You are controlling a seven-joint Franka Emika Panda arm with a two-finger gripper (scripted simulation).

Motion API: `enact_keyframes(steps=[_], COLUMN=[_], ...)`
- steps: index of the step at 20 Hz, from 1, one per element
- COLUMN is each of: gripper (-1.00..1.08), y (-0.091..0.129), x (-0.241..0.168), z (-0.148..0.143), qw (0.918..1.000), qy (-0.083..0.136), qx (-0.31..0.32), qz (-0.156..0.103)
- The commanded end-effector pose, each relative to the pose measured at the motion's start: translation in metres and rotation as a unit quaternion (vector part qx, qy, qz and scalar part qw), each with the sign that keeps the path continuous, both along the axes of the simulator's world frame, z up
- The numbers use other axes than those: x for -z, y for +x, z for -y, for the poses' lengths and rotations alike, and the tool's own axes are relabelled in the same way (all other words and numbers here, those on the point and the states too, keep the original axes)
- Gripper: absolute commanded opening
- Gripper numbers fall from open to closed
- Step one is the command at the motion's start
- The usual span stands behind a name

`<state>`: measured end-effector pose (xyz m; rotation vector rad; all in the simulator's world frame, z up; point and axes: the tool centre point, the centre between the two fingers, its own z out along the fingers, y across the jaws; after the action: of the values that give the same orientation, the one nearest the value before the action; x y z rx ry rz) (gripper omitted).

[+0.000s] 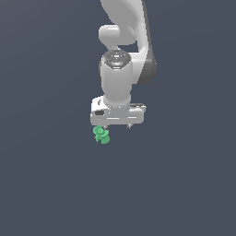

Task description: Pick up the object and move it to a goal position.

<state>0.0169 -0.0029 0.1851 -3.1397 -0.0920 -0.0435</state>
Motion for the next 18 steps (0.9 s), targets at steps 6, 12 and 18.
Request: enact_keyframes(steps=[6, 12, 18], gripper=[1.00, 1.00, 1.00], y=[-0.001, -0.003, -0.007], x=[0.002, 0.007, 0.015], z=[0.003, 0.009, 0.019], qw=[0.9999, 0.9989, 0.9949], qy=[-0.001, -0.002, -0.004], qx=[-0.013, -0.047, -0.101], qz=[-0.001, -0.002, -0.003])
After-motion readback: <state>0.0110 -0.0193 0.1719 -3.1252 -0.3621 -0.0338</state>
